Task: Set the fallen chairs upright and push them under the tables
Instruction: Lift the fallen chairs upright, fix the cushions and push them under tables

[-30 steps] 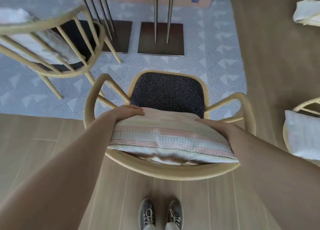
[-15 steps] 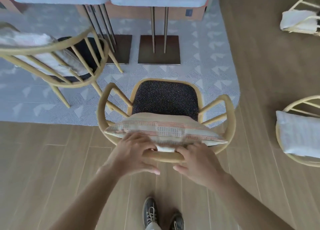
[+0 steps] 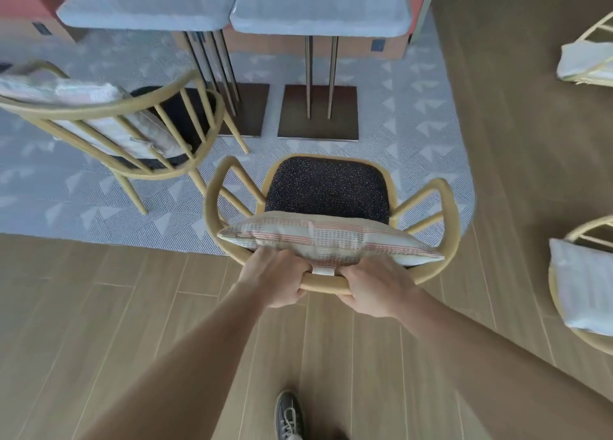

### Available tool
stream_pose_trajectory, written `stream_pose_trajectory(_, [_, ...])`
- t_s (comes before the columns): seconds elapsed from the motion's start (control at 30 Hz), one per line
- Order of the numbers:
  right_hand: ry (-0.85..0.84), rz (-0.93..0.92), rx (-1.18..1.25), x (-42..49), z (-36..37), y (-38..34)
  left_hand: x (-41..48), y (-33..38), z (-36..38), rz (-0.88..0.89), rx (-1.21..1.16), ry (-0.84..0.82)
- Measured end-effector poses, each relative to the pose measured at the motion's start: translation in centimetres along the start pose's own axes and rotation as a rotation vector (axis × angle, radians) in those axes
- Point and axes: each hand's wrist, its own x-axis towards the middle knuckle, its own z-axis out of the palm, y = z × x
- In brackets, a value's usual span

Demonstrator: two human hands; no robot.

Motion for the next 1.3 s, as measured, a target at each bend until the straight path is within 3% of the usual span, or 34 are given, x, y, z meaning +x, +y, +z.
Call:
stream_pose_trajectory(0.33, [-0.02,0.037,-0.045,10.7,-4.2,8.2,12.0,-6.9,-4.0,0.018,0.008,0.029])
stream_pose_trajectory(0.9, [-0.026,-0.083,-0.121,26.4,-10.5,19.6,26.5,-16.8,-8.3,-0.079,-0.04,-0.011])
stream_pose_trajectory(1.3, [-0.073,-0.044,-0.073,31.6,-12.2,20.7,29.8,-21.2,-9.1,-0.032,-0.063,0.025])
